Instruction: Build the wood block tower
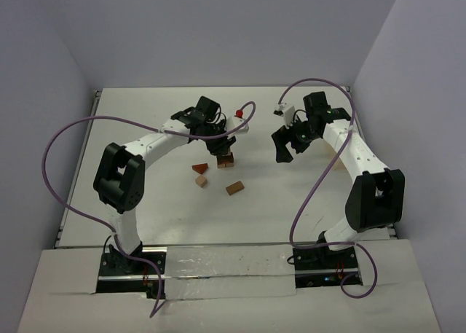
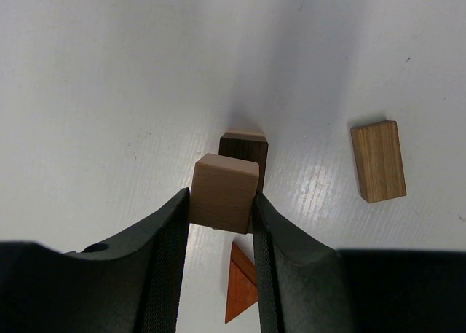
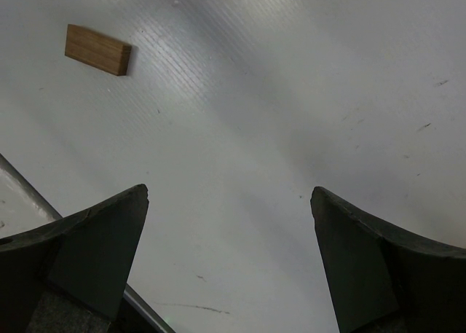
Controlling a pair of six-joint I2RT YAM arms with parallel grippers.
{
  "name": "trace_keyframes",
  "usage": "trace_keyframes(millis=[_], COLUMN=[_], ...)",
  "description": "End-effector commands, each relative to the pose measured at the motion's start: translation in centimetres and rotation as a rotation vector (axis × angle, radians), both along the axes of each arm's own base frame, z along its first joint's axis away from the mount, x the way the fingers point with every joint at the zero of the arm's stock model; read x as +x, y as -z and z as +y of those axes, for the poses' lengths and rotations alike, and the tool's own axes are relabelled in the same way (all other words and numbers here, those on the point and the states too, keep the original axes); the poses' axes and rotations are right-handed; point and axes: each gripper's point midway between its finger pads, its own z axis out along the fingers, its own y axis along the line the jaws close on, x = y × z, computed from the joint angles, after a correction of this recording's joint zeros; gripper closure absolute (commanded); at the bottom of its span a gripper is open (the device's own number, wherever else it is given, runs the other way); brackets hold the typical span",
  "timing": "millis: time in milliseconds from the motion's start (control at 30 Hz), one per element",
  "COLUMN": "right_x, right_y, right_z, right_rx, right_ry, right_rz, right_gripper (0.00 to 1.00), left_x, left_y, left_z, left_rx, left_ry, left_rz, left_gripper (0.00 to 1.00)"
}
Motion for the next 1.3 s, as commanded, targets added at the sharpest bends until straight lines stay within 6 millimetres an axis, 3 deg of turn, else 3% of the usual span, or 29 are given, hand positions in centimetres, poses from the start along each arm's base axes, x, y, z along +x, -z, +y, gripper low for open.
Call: trace_keyframes(millis=[0, 1267], right_x=[0.7, 0.7], right_y=[-1.2, -0.9], right_z=[0.3, 0.3], right_rx=[0.022, 0.023], right_ry=[0.002, 0.001], right_rz=[-0.017, -0.006], right_gripper=[0.00, 0.00], left_x=[0.3, 0.5], left_y=[-1.1, 0.7], left_z=[-0.9, -1.8], left_rx=[-0.032, -0.004], left_ry=[-0.003, 0.011], left_rz=[-0.033, -0.010], left_gripper=[0.78, 0.63])
